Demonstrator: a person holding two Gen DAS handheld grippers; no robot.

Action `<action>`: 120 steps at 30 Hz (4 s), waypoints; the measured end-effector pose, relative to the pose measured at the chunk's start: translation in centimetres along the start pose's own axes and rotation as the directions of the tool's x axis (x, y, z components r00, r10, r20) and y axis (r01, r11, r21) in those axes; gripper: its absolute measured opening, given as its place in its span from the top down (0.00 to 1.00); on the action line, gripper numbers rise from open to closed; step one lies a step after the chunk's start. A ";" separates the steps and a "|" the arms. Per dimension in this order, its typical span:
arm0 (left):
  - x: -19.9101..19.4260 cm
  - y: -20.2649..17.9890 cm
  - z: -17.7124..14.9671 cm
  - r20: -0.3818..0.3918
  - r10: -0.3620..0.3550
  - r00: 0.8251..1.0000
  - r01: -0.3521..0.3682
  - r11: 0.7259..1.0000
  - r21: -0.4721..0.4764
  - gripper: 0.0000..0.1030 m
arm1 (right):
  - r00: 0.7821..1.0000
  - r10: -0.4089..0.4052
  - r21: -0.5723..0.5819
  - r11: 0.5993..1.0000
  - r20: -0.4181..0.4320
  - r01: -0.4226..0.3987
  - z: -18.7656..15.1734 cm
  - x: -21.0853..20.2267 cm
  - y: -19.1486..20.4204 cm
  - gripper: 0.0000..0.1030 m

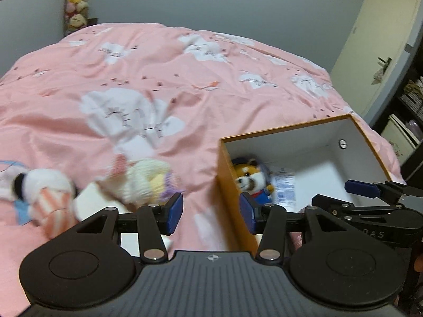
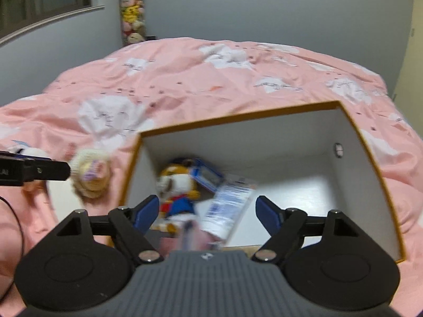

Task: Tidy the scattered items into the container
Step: 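Reach both grippers toward the white plush and the crocheted bunny, then grasp the striped white plush with the left gripper while the right grasps the crocheted bunny, then lower both plush toys into the shoebox and open both grippers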

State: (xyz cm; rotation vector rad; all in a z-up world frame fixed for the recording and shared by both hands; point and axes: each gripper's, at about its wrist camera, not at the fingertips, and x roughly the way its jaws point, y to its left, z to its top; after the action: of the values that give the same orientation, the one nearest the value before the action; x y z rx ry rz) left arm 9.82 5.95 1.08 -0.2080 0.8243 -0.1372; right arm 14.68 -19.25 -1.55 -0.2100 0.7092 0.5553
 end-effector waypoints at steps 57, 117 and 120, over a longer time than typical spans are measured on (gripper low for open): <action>7.8 19.8 0.5 -0.275 0.155 0.949 -0.279 0.820 -0.501 0.23 | 0.961 0.151 -0.610 0.746 -0.233 -0.265 2.9 18.3 18.6 0.34; 9.4 -11.2 4.0 -0.022 -0.397 0.918 0.397 0.918 -0.003 0.33 | 0.989 -0.117 0.319 0.944 0.095 0.081 1.7 -3.4 -9.4 0.50; 10.7 -11.9 3.7 -0.062 -0.390 0.919 0.390 0.921 -0.010 0.33 | 0.989 -0.132 0.334 0.937 0.059 0.105 1.1 -2.0 -9.6 0.50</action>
State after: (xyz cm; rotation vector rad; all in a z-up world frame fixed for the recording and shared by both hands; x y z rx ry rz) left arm 19.30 -7.33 -1.30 -0.3671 0.8375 -0.5233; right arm 19.34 -27.68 0.59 0.0823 0.6947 0.3202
